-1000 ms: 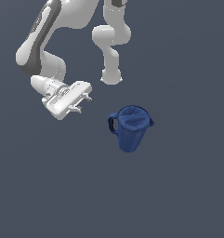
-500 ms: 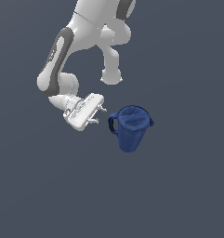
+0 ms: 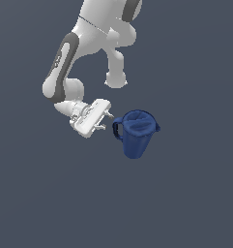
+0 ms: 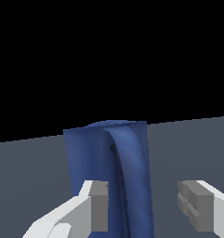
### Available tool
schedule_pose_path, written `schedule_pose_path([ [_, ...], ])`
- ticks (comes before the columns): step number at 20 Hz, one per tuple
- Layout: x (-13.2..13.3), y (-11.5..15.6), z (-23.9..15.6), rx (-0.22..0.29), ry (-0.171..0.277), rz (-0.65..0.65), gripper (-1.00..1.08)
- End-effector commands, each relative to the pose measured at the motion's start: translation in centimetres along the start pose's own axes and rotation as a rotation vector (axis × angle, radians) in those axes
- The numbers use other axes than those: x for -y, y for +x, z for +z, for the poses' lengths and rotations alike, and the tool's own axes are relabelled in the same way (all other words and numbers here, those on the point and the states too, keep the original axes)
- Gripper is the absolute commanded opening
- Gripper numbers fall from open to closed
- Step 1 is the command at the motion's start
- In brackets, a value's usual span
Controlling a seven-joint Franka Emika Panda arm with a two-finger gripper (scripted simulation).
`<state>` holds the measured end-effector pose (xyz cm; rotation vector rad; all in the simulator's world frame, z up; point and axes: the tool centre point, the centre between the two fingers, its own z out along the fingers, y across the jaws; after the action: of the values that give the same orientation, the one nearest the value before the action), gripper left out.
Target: Pick up the object and move it to a goal position.
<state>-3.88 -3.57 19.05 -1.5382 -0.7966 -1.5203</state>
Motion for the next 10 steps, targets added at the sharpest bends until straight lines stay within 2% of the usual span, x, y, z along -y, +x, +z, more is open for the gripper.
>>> schedule_pose_path([
  [1,0.1,0.0,0.2,-0.004,-0.001,0.0,0.28],
  [10,0.1,0.0,1.9,-0.003,-0.001,0.001,0.28],
])
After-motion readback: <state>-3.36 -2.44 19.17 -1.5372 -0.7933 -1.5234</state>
